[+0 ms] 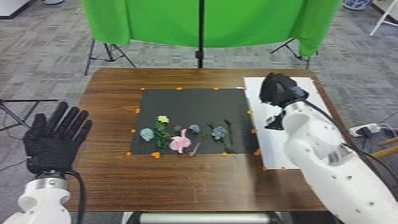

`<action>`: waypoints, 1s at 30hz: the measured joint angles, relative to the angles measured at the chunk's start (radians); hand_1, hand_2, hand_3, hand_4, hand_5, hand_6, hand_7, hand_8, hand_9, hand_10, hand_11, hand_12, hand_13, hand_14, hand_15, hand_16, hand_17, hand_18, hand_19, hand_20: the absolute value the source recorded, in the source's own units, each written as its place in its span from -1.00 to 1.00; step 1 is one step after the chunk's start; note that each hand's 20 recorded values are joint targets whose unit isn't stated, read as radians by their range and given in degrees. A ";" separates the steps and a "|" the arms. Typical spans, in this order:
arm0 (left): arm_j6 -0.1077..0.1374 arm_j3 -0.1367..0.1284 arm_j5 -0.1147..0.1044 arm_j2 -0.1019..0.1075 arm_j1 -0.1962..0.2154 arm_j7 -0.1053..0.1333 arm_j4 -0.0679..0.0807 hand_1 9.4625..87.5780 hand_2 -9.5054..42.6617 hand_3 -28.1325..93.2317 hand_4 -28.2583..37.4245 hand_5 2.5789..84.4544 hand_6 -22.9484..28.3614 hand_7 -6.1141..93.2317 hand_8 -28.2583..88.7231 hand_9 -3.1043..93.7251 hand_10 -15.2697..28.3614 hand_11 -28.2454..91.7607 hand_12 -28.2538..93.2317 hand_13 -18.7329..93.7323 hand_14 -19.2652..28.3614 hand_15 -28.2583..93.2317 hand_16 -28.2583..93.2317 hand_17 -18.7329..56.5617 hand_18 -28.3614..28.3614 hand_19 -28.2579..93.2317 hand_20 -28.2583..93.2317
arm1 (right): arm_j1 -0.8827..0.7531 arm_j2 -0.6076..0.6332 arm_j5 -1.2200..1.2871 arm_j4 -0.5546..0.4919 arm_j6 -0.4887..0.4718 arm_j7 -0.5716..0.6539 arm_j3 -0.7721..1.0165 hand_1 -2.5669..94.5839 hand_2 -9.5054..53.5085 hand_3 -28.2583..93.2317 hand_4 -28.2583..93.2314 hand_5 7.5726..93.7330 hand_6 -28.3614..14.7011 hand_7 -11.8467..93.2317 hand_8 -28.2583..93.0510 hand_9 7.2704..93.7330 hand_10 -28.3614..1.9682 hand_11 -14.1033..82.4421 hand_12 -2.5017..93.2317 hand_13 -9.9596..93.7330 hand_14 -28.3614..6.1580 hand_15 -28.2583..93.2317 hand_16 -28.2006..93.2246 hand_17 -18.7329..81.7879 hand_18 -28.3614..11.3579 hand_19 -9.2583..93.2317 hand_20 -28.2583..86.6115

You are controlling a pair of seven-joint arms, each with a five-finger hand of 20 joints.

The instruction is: Arrange flowers

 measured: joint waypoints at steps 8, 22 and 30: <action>-0.003 0.001 0.002 0.001 -0.021 -0.017 0.006 -0.59 -0.15 0.68 -1.00 0.01 0.21 -0.67 -0.66 -0.11 0.35 -0.25 -0.36 -0.06 0.39 -0.17 -0.57 -0.63 0.51 0.05 -0.31 | -0.073 0.002 -0.013 -0.031 0.006 -0.055 -0.068 0.26 -1.00 0.68 -1.00 0.49 0.27 -0.19 -0.57 0.71 0.12 -0.53 -0.16 0.54 0.29 0.07 0.14 0.05 -0.59 0.76 0.22; -0.006 -0.007 0.002 0.001 -0.024 -0.013 0.010 -0.59 -0.16 0.69 -1.00 0.01 0.21 -0.67 -0.66 -0.11 0.35 -0.25 -0.36 -0.06 0.38 -0.17 -0.57 -0.63 0.52 0.05 -0.31 | -0.112 -0.014 -0.038 -0.037 -0.007 -0.075 -0.097 0.20 -1.00 0.69 -1.00 0.30 0.29 -0.46 -0.75 0.41 0.01 -0.33 -0.57 0.45 0.21 0.09 0.09 0.00 -0.60 0.74 0.19; -0.006 -0.012 0.002 0.001 -0.019 -0.009 0.009 -0.59 -0.17 0.69 -1.00 0.00 0.21 -0.66 -0.66 -0.11 0.35 -0.25 -0.36 -0.06 0.39 -0.17 -0.57 -0.63 0.52 0.05 -0.31 | -0.149 -0.003 -0.032 -0.094 -0.015 -0.072 -0.050 0.04 -1.00 0.79 -1.00 0.24 0.23 -0.49 -0.74 0.29 -0.09 -0.39 -0.61 0.38 0.05 0.19 -0.08 -0.03 -0.60 0.72 0.16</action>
